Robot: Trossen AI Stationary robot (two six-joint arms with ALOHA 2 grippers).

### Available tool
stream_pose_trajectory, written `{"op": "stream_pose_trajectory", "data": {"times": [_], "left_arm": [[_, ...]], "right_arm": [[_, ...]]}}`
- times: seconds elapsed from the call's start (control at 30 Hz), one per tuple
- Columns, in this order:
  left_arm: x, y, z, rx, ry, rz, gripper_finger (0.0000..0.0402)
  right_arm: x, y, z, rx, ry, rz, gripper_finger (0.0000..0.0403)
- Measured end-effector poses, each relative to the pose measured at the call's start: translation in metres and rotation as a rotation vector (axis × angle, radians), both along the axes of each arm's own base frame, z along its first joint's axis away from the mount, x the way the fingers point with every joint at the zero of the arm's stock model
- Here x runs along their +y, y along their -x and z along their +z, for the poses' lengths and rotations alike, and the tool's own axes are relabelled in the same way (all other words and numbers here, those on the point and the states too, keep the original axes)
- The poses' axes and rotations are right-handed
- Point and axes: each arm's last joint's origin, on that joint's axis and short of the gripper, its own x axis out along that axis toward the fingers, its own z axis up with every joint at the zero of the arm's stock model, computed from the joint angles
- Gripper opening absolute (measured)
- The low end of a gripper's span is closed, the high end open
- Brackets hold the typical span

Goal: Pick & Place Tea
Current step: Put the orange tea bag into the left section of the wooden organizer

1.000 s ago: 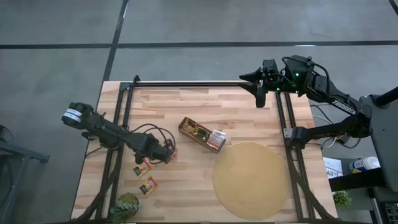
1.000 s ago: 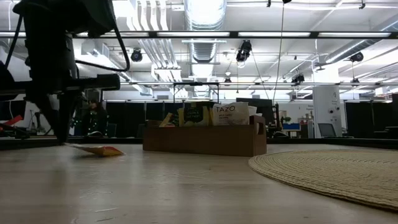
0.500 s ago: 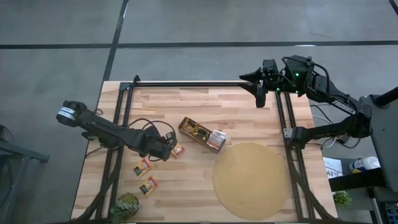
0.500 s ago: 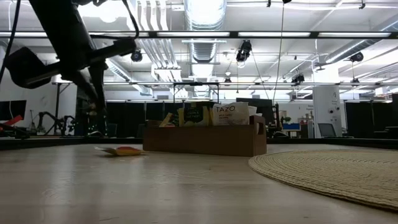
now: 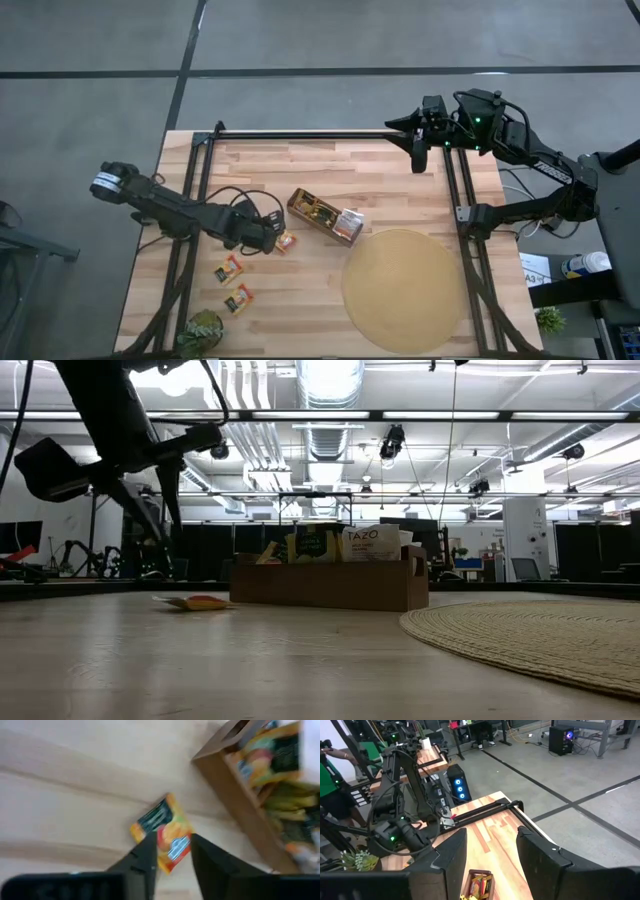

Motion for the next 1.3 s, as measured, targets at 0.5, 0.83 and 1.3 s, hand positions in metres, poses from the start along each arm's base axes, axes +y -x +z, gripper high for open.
{"op": "stream_pose_trajectory", "data": {"times": [0.5, 0.83, 1.3], "left_arm": [[0.032, -0.013, -0.001, 0.094, 0.159, -0.112, 0.0229], [0.037, -0.038, -0.022, 0.225, 0.208, -0.222, 0.0229], [0.038, -0.054, -0.042, 0.33, 0.249, -0.29, 0.0229]], "right_arm": [[0.0, 0.0, 0.0, 0.0, 0.0, 0.0, 0.0169], [0.0, 0.0, 0.0, -0.001, 0.001, -0.001, 0.0169], [0.0, 0.0, 0.0, 0.001, 0.003, -0.003, 0.0169]]}}
